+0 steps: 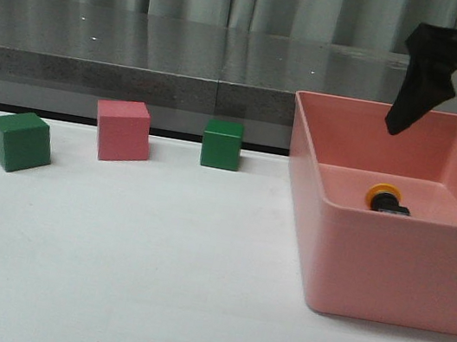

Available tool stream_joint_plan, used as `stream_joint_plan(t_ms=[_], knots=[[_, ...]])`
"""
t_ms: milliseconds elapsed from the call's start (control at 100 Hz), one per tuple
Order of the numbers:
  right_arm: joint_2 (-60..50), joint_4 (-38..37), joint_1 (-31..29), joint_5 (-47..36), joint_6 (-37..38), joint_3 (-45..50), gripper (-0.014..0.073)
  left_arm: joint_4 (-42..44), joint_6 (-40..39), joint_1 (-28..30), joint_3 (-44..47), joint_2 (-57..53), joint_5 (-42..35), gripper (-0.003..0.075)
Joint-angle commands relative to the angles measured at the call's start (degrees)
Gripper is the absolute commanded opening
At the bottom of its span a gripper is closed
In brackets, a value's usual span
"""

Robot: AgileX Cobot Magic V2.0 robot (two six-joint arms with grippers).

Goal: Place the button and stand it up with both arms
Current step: 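Lower the right gripper into the pink bin and grasp the yellow button, then lift the button out of the bin and carry it toward the cubes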

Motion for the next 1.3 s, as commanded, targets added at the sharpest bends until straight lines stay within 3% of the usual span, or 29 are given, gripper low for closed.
stream_joint_plan(t_ms=[0,270,720,820,910,990,1040,1290], knots=[[0.2,-0.3,0.0,-4.5,-0.7,-2.0,0.0621,-0.4,-0.6,0.0,1.6,-1.8,-4.8,-0.0019],[6.4,-0.5,0.0,-10.3,-0.7,-2.1,0.0599,-0.4,-0.6,0.0,1.6,-1.8,-4.8,-0.0019],[13.2,-0.5,0.0,-12.7,-0.7,-2.1,0.0591,-0.4,-0.6,0.0,1.6,-1.8,-4.8,-0.0019],[13.3,-0.5,0.0,-12.6,-0.7,-2.1,0.0478,-0.4,-0.6,0.0,1.6,-1.8,-4.8,-0.0019],[13.3,-0.5,0.0,-12.0,-0.7,-2.1,0.0266,-0.4,-0.6,0.0,1.6,-1.8,-4.8,-0.0019],[13.3,-0.5,0.0,-11.3,-0.7,-2.1,0.0133,-0.4,-0.6,0.0,1.6,-1.8,-4.8,-0.0019],[13.2,-0.5,0.0,-10.5,-0.7,-2.1,0.0100,-0.4,-0.6,0.0,1.6,-1.8,-4.8,-0.0019],[8.5,-1.1,0.0,-4.5,-0.7,-4.7,0.0099,-0.4,-0.6,0.0,1.6,-1.8,-4.8,-0.0019]])
